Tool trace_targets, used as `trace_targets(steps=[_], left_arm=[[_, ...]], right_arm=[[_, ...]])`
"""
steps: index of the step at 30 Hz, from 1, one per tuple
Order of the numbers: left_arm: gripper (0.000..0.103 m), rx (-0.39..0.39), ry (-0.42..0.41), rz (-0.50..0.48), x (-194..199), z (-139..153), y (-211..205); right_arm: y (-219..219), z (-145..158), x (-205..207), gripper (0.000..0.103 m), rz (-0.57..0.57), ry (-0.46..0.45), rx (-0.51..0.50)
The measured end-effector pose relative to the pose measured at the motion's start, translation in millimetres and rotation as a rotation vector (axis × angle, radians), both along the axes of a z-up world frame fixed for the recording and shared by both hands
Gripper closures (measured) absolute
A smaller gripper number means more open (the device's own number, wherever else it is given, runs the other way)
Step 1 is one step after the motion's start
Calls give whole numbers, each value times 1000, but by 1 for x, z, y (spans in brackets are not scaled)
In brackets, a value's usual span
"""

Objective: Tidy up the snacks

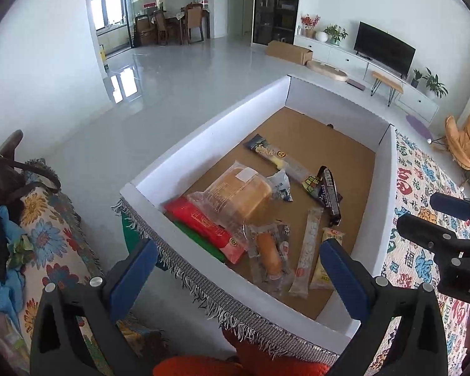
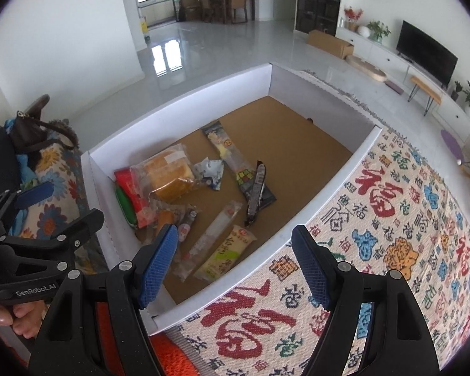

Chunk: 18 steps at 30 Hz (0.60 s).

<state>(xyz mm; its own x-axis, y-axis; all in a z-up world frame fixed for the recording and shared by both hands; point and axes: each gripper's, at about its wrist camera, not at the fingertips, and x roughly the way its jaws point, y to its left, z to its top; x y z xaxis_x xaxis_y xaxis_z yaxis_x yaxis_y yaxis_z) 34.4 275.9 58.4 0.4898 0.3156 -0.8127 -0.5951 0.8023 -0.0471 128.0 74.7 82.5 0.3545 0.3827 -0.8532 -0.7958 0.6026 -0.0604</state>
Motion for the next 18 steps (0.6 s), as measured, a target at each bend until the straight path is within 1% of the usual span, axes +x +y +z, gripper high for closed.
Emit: trace_targets(steps=[9,16,18], left_arm=[[1,-12,5,-7,2,-4,0],[1,-60,-17,-11,3,-6,2],[1,-58,-13,-20,3,-6,0]], right_arm=[[1,-4,-1,25,9,0,-13],[2,-8,-2,25,16,-14,-22],[2,-7,-2,25,15,-10,-17]])
